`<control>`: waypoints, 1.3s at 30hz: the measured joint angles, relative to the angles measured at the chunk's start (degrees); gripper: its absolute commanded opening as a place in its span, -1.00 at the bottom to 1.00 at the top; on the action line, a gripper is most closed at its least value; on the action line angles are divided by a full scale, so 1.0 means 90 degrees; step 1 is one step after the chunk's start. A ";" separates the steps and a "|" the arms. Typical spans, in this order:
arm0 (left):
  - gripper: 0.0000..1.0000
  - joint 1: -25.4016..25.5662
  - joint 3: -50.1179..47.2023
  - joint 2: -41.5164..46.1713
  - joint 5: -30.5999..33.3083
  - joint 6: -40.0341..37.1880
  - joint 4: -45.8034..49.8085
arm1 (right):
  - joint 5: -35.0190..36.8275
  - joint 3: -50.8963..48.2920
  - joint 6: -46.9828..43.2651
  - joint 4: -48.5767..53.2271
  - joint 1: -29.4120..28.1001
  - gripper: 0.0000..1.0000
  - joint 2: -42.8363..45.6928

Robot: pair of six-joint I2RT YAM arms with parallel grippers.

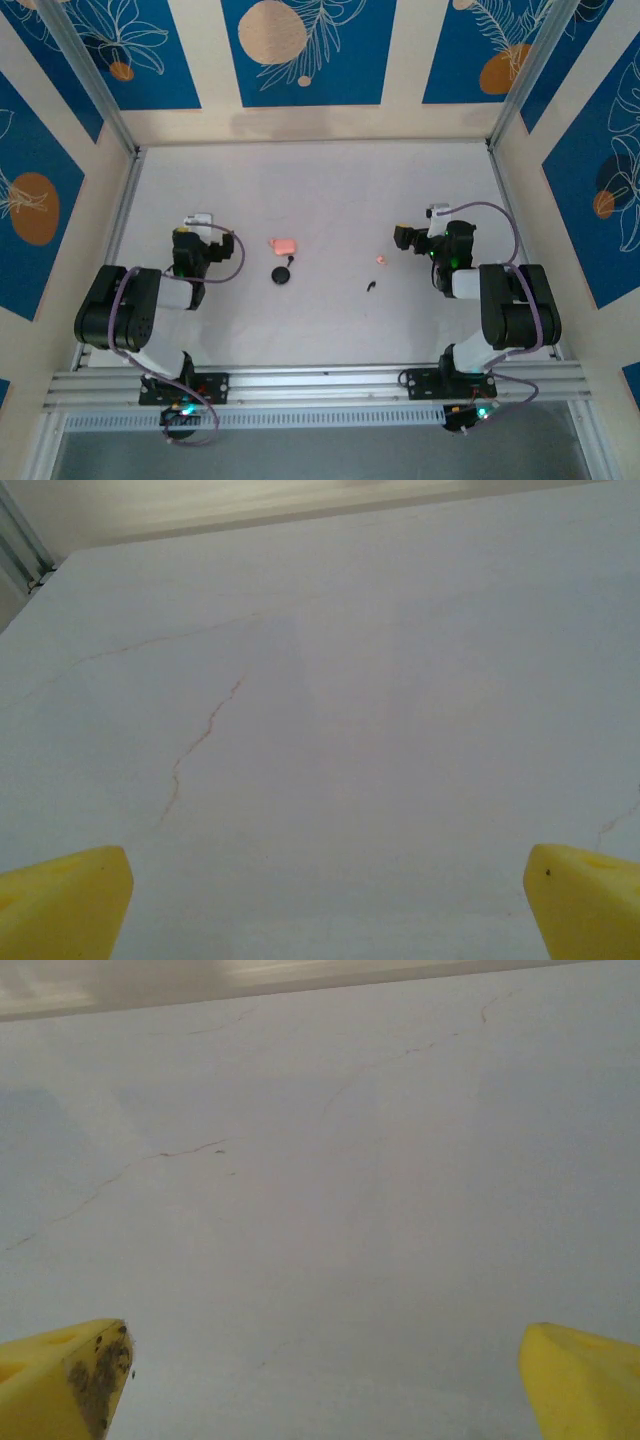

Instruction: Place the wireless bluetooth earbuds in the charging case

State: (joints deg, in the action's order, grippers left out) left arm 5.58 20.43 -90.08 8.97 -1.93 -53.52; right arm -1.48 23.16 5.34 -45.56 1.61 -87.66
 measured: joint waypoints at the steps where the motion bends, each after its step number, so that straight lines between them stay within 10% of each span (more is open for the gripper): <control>1: 1.00 0.0000 0.0000 0.0000 0.0000 0.0000 0.0002 | 0.0007 0.0000 0.0000 0.0002 0.0000 0.98 0.0002; 23: 1.00 0.0000 0.0000 0.0022 -0.0073 -0.0017 0.0007 | 0.0151 0.0070 0.0005 0.0277 -0.0032 0.98 0.0061; 39: 0.64 0.0583 0.2472 0.2727 -0.0124 0.0767 0.4901 | 0.1280 0.4005 0.1290 0.7189 -0.1455 0.95 0.1375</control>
State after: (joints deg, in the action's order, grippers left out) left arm 10.83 42.68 -65.54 7.86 4.97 -9.41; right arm 10.04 59.20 16.95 19.14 -11.49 -75.29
